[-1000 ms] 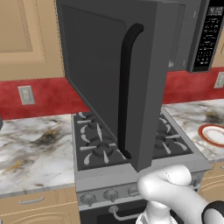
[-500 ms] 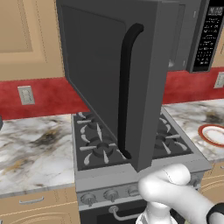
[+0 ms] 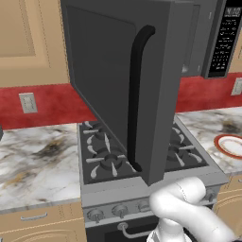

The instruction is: Pick the kebab skewer from the counter and place it in the microwave. Then turn on the microwave.

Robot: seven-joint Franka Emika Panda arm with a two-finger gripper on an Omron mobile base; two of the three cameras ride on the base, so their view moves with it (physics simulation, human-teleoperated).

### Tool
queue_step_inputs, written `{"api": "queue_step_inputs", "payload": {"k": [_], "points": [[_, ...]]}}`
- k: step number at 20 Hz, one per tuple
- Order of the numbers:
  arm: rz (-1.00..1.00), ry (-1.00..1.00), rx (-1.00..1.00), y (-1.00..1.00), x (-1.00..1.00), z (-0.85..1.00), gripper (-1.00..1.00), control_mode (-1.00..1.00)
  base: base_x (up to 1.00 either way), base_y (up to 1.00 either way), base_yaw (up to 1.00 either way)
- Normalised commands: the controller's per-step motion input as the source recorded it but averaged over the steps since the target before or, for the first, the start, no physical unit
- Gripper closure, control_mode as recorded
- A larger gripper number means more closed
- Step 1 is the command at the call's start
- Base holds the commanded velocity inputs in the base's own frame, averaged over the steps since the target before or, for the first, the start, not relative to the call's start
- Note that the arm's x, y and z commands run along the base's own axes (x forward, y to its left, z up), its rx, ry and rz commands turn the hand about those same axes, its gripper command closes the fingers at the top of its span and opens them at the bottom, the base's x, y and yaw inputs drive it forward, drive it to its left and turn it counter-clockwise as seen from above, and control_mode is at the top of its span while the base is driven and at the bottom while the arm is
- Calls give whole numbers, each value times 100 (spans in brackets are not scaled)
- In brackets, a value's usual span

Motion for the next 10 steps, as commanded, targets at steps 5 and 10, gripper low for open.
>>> {"api": "queue_step_inputs", "payload": {"k": [5, 10], "points": [[23, -21, 17, 27, 0, -20, -100, -100, 0, 0, 0], [2, -14, 10, 26, 10, -10, -100, -100, 0, 0, 0]]}}
